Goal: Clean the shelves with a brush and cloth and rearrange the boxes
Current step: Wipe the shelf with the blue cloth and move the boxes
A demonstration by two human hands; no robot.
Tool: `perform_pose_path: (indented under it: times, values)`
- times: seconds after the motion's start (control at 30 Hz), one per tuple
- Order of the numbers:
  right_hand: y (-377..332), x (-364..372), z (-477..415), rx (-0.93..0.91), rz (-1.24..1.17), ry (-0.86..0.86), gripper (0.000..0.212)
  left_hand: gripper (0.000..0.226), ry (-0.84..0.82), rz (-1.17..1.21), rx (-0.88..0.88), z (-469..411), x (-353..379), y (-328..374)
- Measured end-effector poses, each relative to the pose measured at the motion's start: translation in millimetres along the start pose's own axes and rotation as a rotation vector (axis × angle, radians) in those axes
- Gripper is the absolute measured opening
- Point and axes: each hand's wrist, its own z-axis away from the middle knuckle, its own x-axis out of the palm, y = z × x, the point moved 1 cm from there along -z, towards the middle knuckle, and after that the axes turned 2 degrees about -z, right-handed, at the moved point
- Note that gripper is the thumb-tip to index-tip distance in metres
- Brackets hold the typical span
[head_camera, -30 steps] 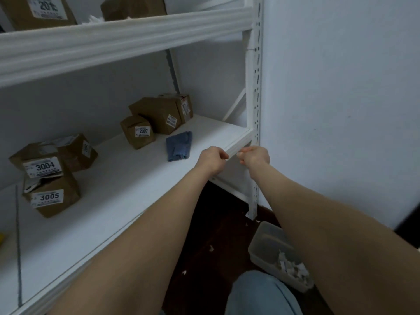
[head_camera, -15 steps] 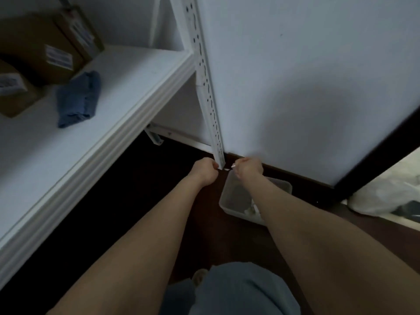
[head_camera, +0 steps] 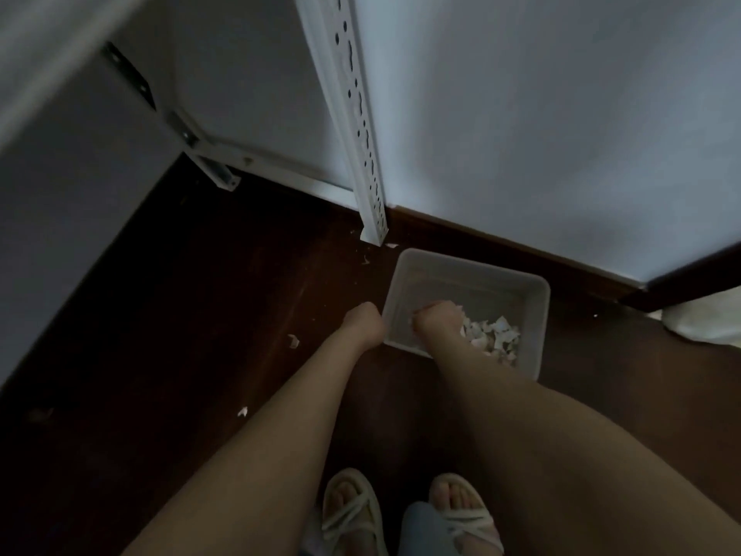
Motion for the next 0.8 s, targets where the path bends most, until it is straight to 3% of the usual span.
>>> perform_pose_path:
  times: [0.17, 0.37, 0.6, 0.8]
  values:
    - [3, 27, -21, -0.002, 0.163, 0.024, 0.032, 0.033, -0.062, 0.266, -0.157, -22, 32, -8]
    - [9, 54, -28, -0.090, 0.397, -0.107, 0.026, 0.037, -0.055, 0.664, -0.285, -42, 46, -8]
    - [6, 54, -31, -0.025, 0.518, -0.173, 0.027, 0.039, -0.094, 0.750, -0.276, -44, 46, -11]
    - [11, 61, -26, -0.076, 0.627, -0.195, 0.027, 0.042, -0.114, 0.755, -0.258, -41, 41, -11]
